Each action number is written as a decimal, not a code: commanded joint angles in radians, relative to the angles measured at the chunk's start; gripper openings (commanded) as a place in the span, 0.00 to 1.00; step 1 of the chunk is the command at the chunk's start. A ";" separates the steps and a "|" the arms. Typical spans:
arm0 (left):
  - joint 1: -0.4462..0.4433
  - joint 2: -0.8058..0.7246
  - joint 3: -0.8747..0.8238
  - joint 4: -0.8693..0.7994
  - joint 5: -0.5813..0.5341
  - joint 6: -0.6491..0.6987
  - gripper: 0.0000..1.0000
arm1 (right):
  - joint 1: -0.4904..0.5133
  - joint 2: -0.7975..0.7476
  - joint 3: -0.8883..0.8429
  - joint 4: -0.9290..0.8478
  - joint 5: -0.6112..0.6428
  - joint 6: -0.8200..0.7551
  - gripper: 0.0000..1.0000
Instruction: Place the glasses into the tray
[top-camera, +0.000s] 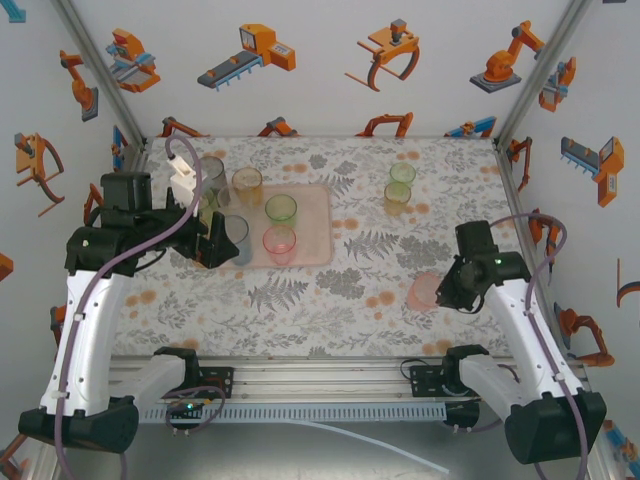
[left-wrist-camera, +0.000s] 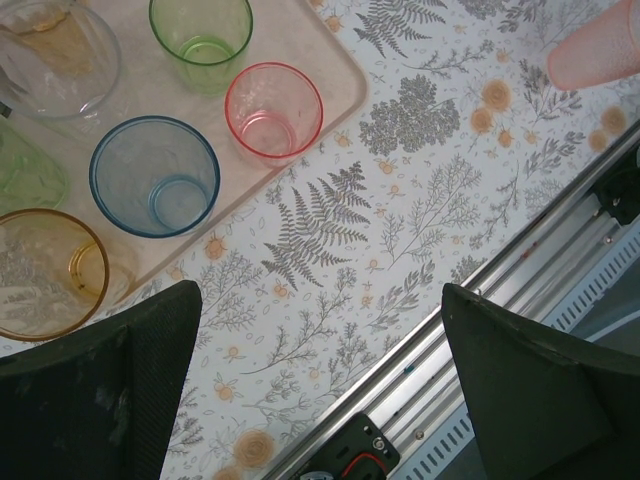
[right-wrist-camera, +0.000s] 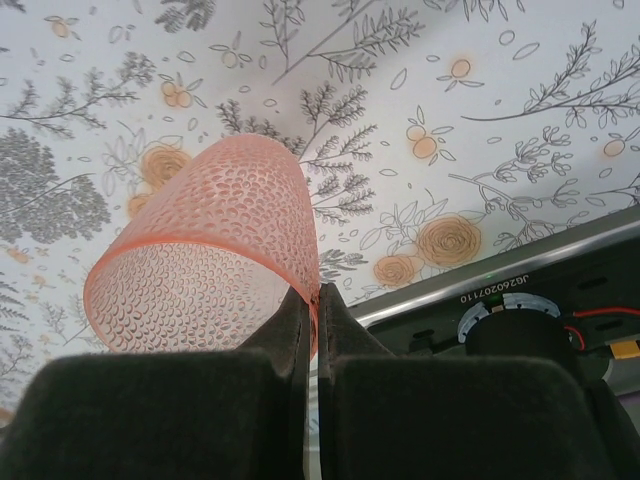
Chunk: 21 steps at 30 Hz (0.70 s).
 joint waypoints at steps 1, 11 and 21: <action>-0.004 0.004 0.033 -0.021 -0.005 0.023 0.97 | -0.005 -0.012 0.037 -0.030 0.022 -0.033 0.00; -0.004 0.044 0.028 -0.018 -0.054 0.031 0.97 | -0.005 -0.012 0.053 -0.003 0.013 -0.058 0.00; -0.003 0.010 -0.008 -0.037 -0.170 0.050 0.97 | 0.000 0.019 0.144 -0.010 0.010 -0.128 0.00</action>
